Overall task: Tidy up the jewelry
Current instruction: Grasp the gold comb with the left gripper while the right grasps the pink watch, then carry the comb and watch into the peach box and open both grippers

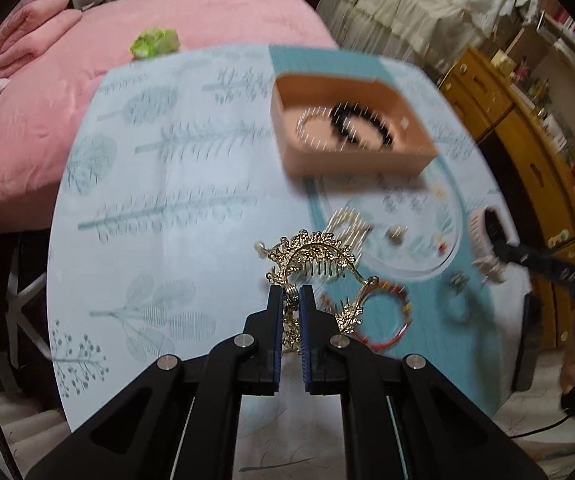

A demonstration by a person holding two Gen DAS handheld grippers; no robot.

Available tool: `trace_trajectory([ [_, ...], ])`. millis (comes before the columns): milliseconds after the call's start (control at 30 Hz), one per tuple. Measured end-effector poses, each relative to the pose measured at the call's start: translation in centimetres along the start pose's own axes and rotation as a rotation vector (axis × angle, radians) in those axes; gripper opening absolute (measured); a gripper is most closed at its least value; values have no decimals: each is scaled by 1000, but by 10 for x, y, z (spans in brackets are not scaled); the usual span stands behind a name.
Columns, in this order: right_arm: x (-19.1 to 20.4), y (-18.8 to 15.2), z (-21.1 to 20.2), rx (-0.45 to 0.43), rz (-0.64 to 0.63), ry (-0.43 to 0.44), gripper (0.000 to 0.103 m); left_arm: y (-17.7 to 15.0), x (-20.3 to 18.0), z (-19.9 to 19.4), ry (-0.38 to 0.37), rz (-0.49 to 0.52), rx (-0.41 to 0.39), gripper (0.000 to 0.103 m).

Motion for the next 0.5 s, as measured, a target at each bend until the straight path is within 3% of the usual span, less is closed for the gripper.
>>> trace_trajectory([
  [233, 14, 17, 0, -24, -17, 26, 10, 51, -12, -22, -30, -3, -92, 5],
  [500, 28, 58, 0, -68, -29, 37, 10, 110, -20, -14, -16, -6, -161, 5],
])
Point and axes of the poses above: each gripper's, at about its wrist camera, not at the fingertips, and z roughly the way its jaws point, x to its left, y to its top, the point moved 4 cm from there along z, roughly the way its jaws point, and after that the axes turned 4 degrees about z, right-handed, at the moved point
